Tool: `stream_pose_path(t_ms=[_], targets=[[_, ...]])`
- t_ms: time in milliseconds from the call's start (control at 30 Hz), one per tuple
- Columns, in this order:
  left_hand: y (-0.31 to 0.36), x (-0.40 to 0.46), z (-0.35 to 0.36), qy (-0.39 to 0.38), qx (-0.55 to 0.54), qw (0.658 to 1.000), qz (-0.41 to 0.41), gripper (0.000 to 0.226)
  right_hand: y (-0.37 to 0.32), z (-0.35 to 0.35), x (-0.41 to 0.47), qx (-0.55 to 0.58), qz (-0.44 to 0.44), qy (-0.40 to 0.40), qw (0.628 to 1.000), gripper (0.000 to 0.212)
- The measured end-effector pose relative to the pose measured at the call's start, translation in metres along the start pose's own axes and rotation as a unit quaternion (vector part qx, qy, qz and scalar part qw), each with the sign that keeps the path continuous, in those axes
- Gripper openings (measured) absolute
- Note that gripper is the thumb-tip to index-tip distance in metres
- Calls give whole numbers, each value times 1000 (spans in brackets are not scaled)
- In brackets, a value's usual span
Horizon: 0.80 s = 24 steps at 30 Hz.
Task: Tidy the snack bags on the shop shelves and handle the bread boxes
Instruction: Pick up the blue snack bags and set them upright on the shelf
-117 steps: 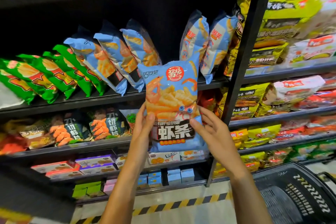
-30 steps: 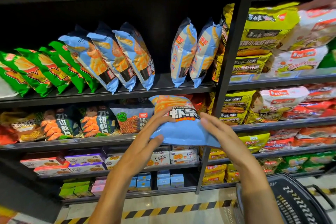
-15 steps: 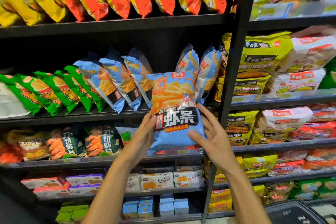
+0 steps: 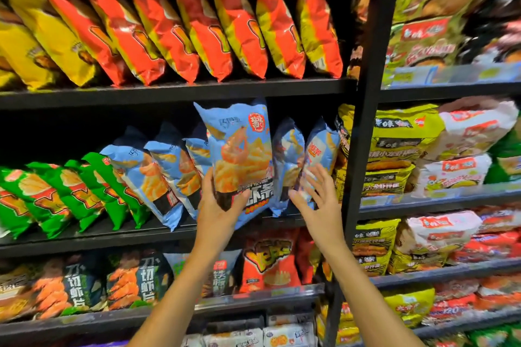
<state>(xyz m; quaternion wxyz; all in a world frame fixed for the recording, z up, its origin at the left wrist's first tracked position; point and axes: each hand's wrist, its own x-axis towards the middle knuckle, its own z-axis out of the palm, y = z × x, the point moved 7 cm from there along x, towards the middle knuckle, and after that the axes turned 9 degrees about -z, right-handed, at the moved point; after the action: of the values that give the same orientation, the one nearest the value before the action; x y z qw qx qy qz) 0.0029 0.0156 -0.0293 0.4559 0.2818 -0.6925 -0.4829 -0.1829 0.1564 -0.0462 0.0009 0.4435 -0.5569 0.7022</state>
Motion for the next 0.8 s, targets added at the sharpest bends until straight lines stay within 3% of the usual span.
stream_pose_path(t_ms=[267, 433, 700, 800], targets=[[-12, 42, 27, 86, 98, 988, 79, 95, 22, 33, 45, -200, -88, 56, 974, 97], [-23, 60, 51, 106, 125, 974, 158, 87, 27, 55, 57, -240, -139, 78, 958, 111], [-69, 64, 75, 23, 153, 967, 203, 107, 53, 60, 60, -295, -156, 112, 936, 90], [-74, 63, 77, 2, 154, 959, 238, 103, 56, 59, 59, -300, -152, 116, 935, 90]])
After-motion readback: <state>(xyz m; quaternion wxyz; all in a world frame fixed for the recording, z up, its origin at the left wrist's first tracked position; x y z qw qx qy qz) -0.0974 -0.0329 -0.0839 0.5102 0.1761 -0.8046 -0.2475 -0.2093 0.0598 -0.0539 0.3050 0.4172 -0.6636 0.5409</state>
